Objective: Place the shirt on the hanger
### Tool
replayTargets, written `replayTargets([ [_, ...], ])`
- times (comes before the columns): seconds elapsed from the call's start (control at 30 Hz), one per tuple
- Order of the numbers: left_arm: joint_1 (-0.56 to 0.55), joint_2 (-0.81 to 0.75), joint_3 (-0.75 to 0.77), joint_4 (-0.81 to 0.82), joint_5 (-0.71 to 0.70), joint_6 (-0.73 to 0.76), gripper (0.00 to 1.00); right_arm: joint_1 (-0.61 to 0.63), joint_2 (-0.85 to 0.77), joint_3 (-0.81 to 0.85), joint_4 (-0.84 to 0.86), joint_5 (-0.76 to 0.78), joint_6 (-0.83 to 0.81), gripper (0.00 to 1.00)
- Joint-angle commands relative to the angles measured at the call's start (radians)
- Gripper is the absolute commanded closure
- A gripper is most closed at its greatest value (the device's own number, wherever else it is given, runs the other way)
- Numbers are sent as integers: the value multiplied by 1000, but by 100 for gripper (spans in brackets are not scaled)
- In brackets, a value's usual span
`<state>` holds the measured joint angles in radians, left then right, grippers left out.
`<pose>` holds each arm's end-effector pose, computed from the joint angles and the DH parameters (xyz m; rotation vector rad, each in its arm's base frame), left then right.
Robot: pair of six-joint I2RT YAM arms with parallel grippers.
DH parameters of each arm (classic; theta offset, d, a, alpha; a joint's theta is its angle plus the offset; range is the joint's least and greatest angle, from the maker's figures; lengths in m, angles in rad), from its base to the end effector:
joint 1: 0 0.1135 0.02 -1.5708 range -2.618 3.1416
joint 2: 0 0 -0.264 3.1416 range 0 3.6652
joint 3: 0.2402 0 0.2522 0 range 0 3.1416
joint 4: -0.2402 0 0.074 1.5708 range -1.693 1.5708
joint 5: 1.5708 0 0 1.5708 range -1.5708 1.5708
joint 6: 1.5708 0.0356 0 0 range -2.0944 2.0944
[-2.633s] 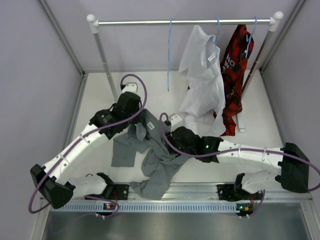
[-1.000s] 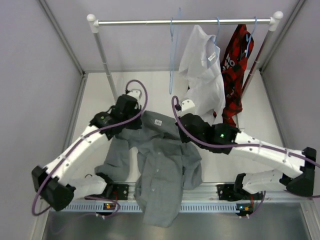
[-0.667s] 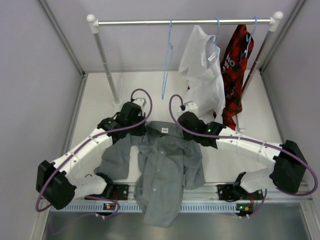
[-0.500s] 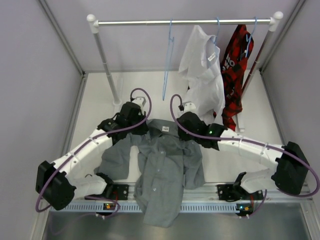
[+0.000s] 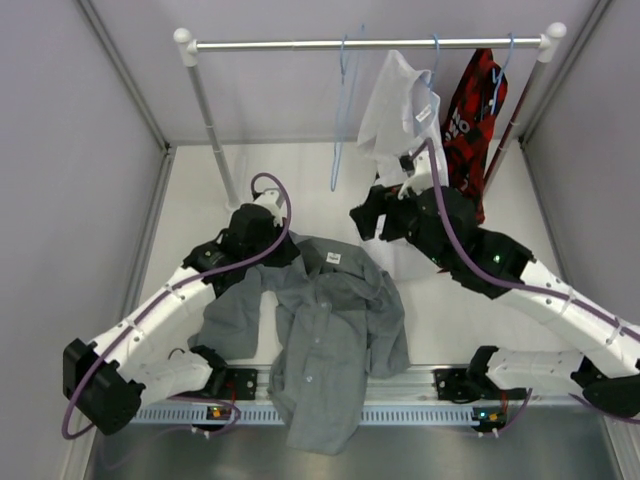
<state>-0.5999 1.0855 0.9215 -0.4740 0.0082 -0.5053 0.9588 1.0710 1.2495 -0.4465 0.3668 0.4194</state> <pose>0.1949 -0.1337 0.3009 0.1125 2.2771 -0.6104 0.1410 0.1787 0.4194 -0.2406 1.8518 0.6316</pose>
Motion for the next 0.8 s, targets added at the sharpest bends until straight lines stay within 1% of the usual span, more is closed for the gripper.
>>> replayTargets([
  [0.0,3,19,16,-1,22,-6,100,-15,85,144,-125,73,-66,28],
  [0.17,3,4,-9,-3,35,2,100,-32,219,286,-153,98,-103,27],
  [0.2,3,-2,-15,-2,35,4,100,-35,259,336,-165,110,-108,27],
  [0.33,3,-19,-38,-8,36,8,100,-35,335,436,-166,115,-129,29],
  [0.4,3,-24,-50,-11,33,8,100,-37,354,471,-166,135,-134,31],
  [0.6,3,-36,-87,-11,26,10,100,-43,346,484,-166,236,-102,31],
  [0.77,3,-44,-98,-11,24,7,100,-55,383,527,-158,199,-114,30],
])
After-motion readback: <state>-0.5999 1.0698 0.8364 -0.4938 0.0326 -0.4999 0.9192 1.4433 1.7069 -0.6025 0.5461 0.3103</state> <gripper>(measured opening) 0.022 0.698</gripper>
